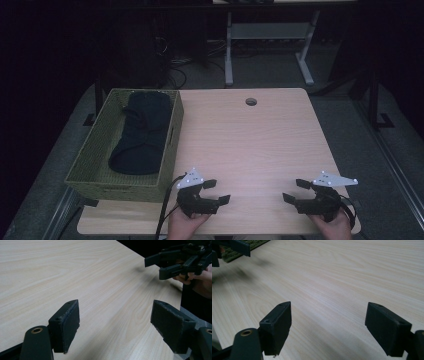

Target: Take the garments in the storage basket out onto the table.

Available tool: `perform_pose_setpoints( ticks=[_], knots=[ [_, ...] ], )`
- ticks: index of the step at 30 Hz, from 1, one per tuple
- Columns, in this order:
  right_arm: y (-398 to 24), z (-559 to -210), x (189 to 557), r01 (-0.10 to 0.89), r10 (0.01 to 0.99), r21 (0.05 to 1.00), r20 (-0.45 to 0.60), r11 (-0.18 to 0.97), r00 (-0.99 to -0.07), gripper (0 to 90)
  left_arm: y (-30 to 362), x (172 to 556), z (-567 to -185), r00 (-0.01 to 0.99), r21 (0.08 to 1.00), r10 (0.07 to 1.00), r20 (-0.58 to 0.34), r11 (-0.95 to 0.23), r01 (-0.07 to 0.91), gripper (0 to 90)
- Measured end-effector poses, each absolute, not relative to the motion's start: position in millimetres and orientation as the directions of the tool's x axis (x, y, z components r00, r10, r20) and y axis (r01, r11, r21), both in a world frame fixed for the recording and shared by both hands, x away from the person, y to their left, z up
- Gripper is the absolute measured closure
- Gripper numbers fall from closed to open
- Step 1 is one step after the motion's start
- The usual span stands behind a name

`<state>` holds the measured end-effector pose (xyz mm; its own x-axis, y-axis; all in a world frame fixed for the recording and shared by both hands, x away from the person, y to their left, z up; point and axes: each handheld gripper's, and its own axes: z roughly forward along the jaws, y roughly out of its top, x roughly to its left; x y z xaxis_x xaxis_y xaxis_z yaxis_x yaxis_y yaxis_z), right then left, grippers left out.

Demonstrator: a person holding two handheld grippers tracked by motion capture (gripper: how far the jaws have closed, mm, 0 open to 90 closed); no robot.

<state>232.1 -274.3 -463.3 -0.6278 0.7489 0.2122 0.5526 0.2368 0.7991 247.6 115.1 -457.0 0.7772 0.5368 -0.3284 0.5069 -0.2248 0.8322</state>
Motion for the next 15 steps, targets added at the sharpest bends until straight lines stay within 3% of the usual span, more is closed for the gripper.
perform_pose_setpoints(
  ticks=[15],
  knots=[
    [-276,-462,236,0.558,0.754,0.8,0.222,0.223,-0.619,19.9,114,265,-430,0.777,0.831,0.517,-0.359,-0.201,0.518,23.1]
  ],
)
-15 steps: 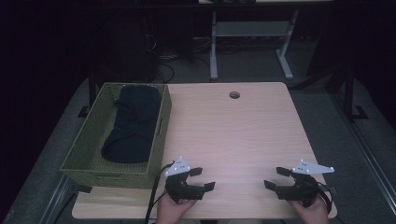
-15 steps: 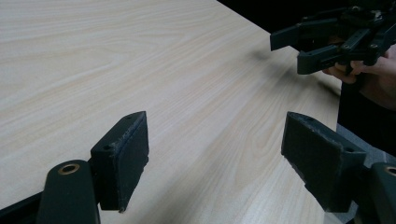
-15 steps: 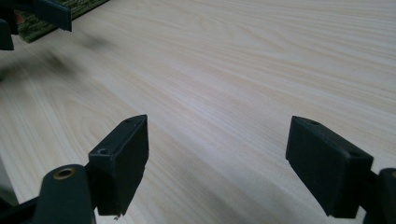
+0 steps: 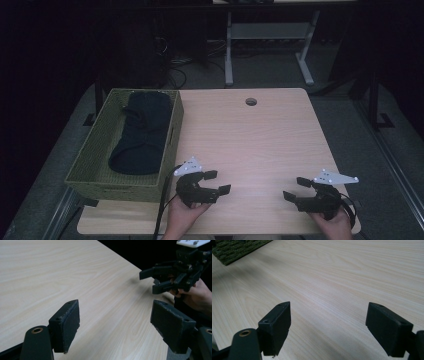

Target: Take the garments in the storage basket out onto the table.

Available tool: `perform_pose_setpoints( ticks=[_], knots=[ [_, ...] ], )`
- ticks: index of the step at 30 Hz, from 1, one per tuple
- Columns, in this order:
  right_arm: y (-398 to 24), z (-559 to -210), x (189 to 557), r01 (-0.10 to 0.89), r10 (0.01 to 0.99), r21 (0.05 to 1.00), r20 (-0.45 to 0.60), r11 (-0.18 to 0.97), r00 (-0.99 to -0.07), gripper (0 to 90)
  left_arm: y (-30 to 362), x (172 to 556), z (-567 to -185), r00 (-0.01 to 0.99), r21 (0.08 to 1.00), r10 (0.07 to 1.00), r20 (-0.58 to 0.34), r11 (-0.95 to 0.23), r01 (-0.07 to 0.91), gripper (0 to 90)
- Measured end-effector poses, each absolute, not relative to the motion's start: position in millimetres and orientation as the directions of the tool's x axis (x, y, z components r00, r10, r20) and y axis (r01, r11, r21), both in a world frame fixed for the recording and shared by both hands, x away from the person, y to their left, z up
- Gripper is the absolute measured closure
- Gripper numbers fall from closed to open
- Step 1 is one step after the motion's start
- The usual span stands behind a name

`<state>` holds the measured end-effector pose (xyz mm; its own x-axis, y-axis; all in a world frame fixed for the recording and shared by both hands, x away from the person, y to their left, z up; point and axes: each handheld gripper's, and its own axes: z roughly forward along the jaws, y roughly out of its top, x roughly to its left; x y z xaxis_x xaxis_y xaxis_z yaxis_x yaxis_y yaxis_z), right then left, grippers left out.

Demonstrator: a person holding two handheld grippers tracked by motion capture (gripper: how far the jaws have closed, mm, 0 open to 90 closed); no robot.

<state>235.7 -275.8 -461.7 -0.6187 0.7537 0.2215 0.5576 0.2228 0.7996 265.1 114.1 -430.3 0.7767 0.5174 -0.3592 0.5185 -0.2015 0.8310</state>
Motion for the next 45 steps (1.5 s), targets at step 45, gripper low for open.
perform_pose_setpoints(
  ticks=[45],
  knots=[
    [-272,-459,233,0.543,0.754,0.81,0.212,0.22,-0.621,19.2,217,319,-339,0.691,0.803,0.606,-0.395,-0.137,0.58,23.2]
  ],
)
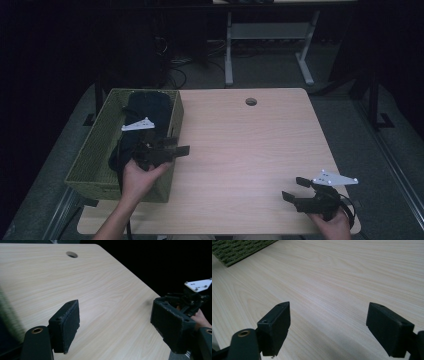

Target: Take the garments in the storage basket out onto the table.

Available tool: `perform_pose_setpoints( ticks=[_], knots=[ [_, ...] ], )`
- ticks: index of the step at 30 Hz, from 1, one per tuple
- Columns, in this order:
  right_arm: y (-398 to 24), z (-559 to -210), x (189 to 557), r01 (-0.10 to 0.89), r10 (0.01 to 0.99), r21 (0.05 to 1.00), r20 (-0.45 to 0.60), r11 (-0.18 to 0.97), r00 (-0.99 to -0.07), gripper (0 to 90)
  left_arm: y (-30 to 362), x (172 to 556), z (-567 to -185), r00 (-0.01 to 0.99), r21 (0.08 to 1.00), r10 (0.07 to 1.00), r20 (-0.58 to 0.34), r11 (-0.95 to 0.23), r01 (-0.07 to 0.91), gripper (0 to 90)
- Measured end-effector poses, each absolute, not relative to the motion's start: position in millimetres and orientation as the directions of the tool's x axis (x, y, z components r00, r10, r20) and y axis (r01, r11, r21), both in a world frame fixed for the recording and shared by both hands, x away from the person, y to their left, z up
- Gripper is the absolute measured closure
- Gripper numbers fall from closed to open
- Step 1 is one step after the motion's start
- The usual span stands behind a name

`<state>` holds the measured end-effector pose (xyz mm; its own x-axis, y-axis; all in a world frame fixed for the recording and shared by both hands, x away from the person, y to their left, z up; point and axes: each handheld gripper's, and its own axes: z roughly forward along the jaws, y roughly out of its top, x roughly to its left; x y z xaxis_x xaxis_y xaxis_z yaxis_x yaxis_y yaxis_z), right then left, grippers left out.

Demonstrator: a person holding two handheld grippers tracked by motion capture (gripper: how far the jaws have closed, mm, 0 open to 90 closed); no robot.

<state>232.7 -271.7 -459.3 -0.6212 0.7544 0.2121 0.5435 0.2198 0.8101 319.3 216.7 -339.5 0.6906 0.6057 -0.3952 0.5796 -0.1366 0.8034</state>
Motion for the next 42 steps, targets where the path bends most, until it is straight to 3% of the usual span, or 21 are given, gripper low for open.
perform_pose_setpoints(
  ticks=[16,42],
  knots=[
    [-272,-458,232,0.542,0.756,0.81,0.207,0.224,-0.622,19.2,276,339,-339,0.608,0.778,0.661,-0.441,-0.057,0.626,24.0],
    [-280,-459,232,0.548,0.754,0.811,0.227,0.204,-0.616,19.2,320,386,-349,0.518,0.745,0.706,-0.483,0.021,0.667,24.3]
  ],
)
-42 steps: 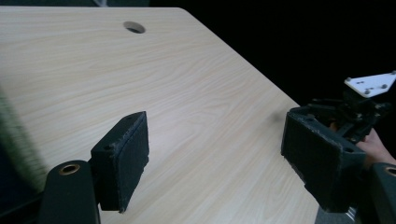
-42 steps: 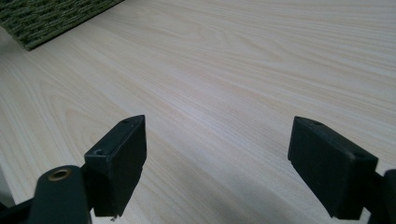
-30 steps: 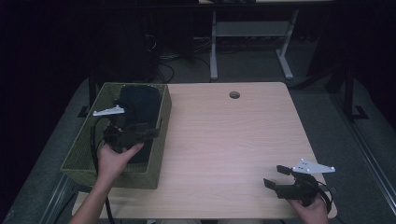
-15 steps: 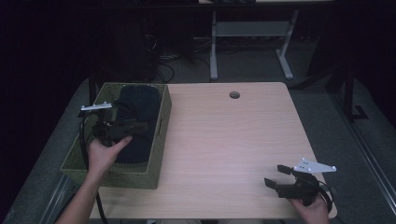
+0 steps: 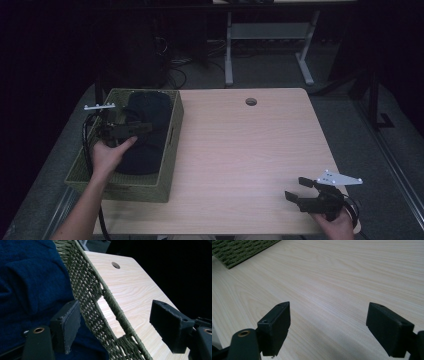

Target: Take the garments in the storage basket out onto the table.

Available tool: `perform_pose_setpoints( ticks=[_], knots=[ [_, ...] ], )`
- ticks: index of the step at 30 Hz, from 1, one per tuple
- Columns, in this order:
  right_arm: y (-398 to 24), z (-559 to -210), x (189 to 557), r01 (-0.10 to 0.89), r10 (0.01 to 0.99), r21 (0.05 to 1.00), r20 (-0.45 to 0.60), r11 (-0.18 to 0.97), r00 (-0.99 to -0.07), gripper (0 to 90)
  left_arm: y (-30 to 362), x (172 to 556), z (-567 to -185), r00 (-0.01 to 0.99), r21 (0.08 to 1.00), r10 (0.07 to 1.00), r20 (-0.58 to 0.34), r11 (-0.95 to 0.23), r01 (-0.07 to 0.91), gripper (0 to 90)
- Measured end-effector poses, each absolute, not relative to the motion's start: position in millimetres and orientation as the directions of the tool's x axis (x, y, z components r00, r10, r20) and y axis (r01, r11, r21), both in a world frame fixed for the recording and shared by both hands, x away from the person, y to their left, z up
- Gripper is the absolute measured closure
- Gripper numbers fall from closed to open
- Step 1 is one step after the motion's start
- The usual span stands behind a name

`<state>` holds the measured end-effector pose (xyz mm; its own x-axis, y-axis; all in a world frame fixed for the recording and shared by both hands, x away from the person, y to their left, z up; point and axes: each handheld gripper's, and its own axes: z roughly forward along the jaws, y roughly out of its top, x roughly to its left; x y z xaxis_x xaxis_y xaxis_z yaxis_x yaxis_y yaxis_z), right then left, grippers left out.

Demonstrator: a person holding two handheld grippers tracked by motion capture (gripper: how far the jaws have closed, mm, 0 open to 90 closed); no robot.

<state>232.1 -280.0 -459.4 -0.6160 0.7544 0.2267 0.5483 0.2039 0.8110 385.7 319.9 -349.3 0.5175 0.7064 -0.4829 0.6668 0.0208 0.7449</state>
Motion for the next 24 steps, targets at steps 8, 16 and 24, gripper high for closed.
perform_pose_setpoints(
  ticks=[8,16,24],
  knots=[
    [-279,-460,233,0.551,0.751,0.809,0.231,0.205,-0.619,19.2,326,397,-351,0.497,0.74,0.713,-0.495,0.045,0.672,24.6],
    [-282,-460,233,0.551,0.753,0.812,0.238,0.193,-0.614,19.2,328,418,-362,0.467,0.715,0.734,-0.493,0.036,0.698,24.9],
    [-284,-461,234,0.553,0.753,0.811,0.242,0.188,-0.611,19.2,331,431,-374,0.432,0.698,0.749,-0.503,0.057,0.714,27.5]
  ],
)
